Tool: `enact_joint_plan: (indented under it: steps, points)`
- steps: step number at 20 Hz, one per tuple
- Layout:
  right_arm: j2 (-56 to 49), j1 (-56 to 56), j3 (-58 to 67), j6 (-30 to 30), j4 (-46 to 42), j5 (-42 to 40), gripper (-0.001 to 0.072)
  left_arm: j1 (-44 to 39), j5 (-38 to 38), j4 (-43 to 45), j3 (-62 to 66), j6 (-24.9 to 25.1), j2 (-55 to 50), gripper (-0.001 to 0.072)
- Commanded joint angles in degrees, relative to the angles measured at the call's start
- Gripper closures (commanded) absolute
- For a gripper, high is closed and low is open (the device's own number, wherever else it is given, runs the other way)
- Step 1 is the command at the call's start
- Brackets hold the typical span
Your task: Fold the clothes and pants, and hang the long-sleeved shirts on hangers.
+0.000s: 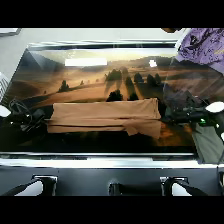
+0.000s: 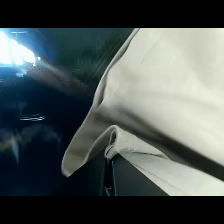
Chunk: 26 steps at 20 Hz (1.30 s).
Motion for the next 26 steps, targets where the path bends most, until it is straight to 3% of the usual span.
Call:
enact_joint_plan:
  steps: [1,8,17,18,20,22,24,25,26]
  points:
    - [-7.5,3.8,8.2,4.0,-4.0,-4.5,0.0690,-1.7,0.9,0.6,7.1,0.3,-7.2,0.0695]
    - [-19.1,4.1,23.1,7.1,-4.3,-2.2,0.0690,-3.0,0.7,0.7,18.0,0.3,-17.6,0.0695]
    - [-26.1,6.6,23.7,8.5,-4.6,-6.4,0.0687,-5.5,1.8,0.7,22.0,0.4,-24.9,0.0669]
    - [-26.1,6.4,23.8,8.7,-4.5,-6.2,0.0670,-5.5,2.0,0.7,22.3,0.3,-24.9,0.0582]
    - [-26.0,6.1,25.4,10.2,-4.5,-3.3,0.0489,-5.5,1.4,0.7,23.3,0.4,-24.8,0.0340]
    - [-25.9,4.4,29.8,11.1,-4.4,2.3,0.0291,-5.4,-0.8,0.9,25.9,0.3,-24.7,0.0170]
    - [-25.7,1.2,33.8,9.8,-4.5,7.4,0.0268,-5.4,-3.3,3.1,29.4,0.3,-24.2,0.0140]
    - [-25.7,-0.8,34.1,9.3,-4.4,8.6,0.0196,-5.4,-4.5,4.2,31.1,0.1,-23.9,0.0114]
    - [-26.0,-2.8,33.9,8.2,-4.4,10.0,0.0172,-5.4,-5.7,4.9,32.7,0.2,-23.6,0.0102]
